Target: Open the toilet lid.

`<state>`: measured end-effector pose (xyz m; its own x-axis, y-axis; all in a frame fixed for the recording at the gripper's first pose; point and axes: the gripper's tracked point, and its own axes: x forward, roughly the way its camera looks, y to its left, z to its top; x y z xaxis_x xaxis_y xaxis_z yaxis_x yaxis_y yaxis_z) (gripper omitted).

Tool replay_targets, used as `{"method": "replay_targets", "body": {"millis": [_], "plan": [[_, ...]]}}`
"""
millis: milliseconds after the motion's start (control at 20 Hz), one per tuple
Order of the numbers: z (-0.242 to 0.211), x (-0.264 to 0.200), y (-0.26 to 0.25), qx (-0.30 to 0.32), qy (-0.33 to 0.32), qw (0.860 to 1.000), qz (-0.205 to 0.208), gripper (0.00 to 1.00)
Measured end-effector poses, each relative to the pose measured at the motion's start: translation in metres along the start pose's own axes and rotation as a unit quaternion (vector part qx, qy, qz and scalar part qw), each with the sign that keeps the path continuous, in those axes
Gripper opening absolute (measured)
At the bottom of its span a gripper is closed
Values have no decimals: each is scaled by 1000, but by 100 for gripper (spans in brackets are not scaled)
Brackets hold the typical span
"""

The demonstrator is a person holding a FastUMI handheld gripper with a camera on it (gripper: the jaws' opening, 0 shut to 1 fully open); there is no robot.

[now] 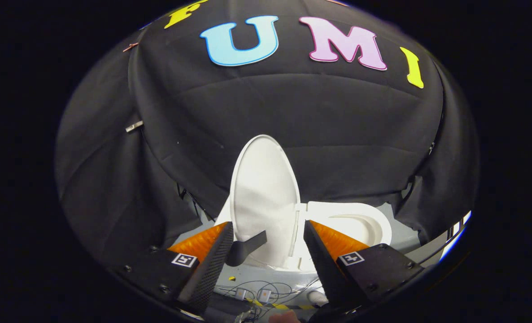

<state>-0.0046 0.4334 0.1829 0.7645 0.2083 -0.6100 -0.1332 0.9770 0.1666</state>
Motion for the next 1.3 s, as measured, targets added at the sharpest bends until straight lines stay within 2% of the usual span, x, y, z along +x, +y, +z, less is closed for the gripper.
{"method": "replay_targets", "body": {"millis": [300,550,700,1000,1300], "plan": [[31,-17,-68,15,-38,999,23,100],[51,-29,-117,16,-89,993,73,100],[60,-24,-158,-9,-128,990,59,100],[55,-8,-230,-5,-153,988,20,100],[39,4,-280,-26,-187,982,-2,100]]}}
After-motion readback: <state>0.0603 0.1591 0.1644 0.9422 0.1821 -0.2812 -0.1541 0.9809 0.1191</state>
